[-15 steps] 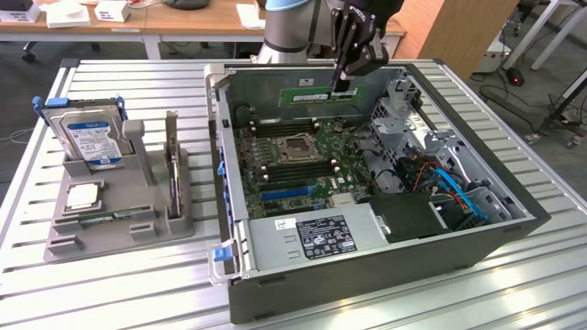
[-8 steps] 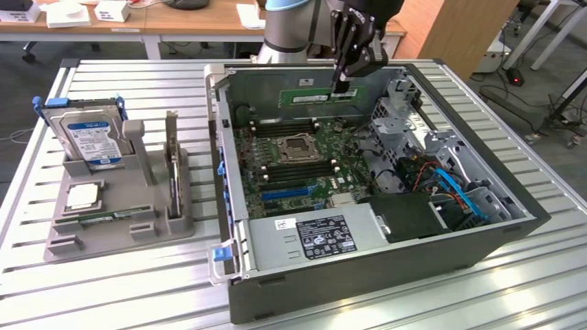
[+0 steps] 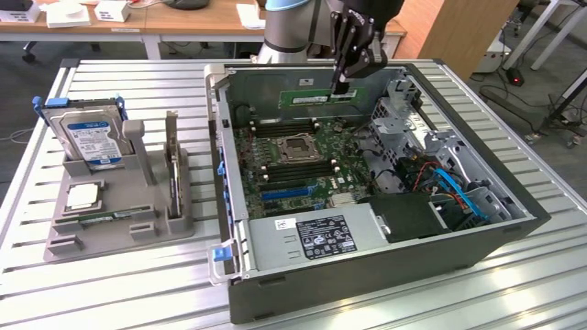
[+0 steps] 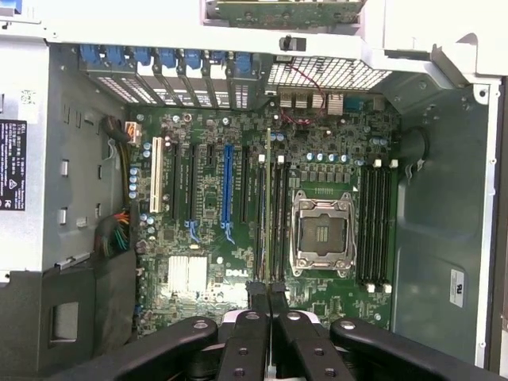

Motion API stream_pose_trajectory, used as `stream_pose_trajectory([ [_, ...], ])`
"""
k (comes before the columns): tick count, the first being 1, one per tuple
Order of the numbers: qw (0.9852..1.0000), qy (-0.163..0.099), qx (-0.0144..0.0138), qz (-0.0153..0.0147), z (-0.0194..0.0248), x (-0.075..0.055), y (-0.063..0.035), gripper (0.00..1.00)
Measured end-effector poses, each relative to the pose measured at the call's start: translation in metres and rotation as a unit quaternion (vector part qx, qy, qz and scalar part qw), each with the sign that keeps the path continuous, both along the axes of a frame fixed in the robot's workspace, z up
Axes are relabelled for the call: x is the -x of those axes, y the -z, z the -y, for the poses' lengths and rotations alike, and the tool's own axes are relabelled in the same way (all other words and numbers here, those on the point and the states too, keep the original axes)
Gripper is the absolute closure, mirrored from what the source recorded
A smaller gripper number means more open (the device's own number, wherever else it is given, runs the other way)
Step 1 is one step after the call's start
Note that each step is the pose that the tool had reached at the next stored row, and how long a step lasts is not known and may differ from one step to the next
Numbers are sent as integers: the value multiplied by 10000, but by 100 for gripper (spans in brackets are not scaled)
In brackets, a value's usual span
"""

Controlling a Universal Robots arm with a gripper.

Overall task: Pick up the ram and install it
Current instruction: 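Pick up the ram and move it above insertion slot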

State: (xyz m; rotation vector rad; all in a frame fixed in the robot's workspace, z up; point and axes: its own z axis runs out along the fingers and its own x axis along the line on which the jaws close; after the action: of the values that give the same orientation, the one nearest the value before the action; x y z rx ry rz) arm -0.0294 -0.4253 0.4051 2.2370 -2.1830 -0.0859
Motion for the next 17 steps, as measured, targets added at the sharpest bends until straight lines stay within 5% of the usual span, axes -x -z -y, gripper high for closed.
stream_pose_trajectory([
  [17, 10000, 0, 0, 0, 0, 0, 44, 89],
])
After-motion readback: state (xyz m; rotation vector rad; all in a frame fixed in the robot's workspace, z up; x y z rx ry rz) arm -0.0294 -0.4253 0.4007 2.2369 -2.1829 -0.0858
